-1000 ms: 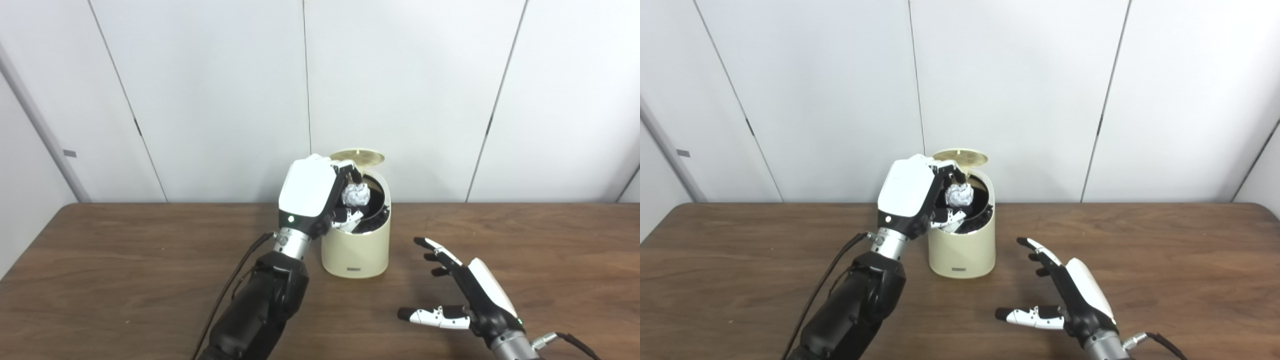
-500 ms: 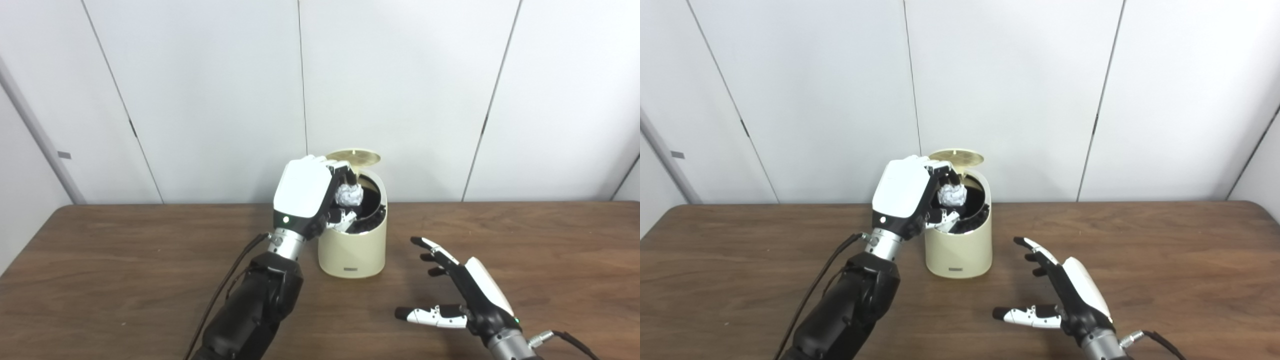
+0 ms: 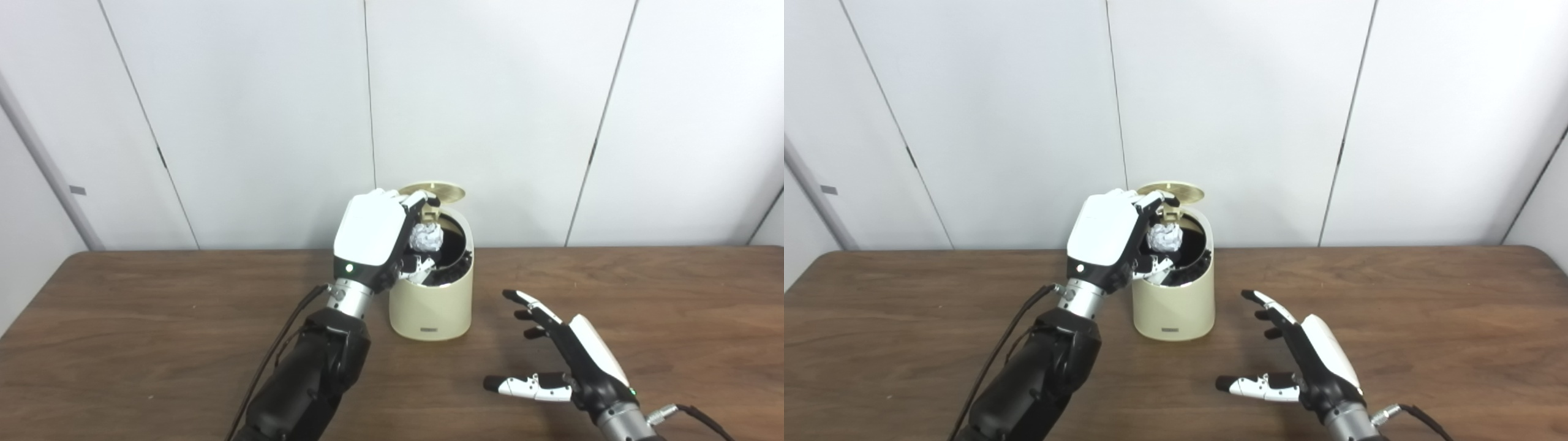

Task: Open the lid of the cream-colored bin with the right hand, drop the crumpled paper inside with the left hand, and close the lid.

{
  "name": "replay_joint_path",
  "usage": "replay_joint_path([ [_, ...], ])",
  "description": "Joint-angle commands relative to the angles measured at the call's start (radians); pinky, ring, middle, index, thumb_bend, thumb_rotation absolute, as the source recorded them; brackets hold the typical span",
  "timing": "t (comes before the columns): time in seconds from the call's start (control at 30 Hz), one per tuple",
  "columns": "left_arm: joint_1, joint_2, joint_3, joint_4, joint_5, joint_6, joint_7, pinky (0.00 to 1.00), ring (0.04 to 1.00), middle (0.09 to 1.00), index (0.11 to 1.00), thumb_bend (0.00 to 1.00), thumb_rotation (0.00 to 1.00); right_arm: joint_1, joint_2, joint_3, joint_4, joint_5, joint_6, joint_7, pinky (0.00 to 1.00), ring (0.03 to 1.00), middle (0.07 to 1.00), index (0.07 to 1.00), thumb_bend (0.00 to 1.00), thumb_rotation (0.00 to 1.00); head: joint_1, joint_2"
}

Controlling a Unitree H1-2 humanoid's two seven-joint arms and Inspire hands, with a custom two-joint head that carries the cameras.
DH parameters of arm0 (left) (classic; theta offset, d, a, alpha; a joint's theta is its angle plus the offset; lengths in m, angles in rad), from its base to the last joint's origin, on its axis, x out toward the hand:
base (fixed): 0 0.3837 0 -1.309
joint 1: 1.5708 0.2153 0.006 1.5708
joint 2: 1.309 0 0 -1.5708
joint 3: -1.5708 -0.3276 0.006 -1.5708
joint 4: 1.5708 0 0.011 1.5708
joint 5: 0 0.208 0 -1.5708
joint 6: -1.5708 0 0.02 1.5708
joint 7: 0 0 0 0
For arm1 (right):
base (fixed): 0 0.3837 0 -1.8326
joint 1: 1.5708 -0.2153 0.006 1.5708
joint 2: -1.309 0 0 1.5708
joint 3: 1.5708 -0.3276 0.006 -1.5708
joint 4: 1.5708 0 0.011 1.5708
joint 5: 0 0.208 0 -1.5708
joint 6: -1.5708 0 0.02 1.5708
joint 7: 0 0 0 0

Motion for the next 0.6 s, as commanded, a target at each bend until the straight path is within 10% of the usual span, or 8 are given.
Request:
replay_joint_path([
  [0.0, -0.046, 0.002, 0.006, -0.037, 0.004, -0.002, 0.016, 0.65, 0.595, 0.492, 0.682, 0.55, 0.0, -0.027, 0.0, -0.008, -0.022, 0.001, -0.026, -0.021, 0.71, 0.837, 0.907, 0.878, 0.75, 0.35, 0.001, 0.001],
  [0.33, -0.047, 0.007, 0.001, -0.049, 0.003, 0.017, -0.04, 0.67, 0.626, 0.495, 0.702, 0.55, 0.0, -0.028, -0.004, -0.008, -0.035, 0.004, -0.019, -0.012, 0.72, 0.842, 0.911, 0.88, 0.74, 0.36, 0.005, 0.007],
  [0.43, -0.044, 0.012, -0.001, -0.058, 0.008, 0.022, -0.066, 0.68, 0.674, 0.67, 0.717, 0.83, 0.15, -0.029, -0.005, -0.008, -0.039, 0.003, -0.012, -0.008, 0.72, 0.845, 0.913, 0.882, 0.74, 0.35, 0.005, 0.009],
  [0.57, -0.041, 0.015, -0.001, -0.063, 0.012, 0.025, -0.073, 0.67, 0.688, 0.69, 0.721, 0.86, 0.18, -0.028, -0.005, -0.006, -0.031, -0.001, -0.02, -0.014, 0.7, 0.836, 0.911, 0.882, 0.74, 0.36, 0.006, 0.008],
])
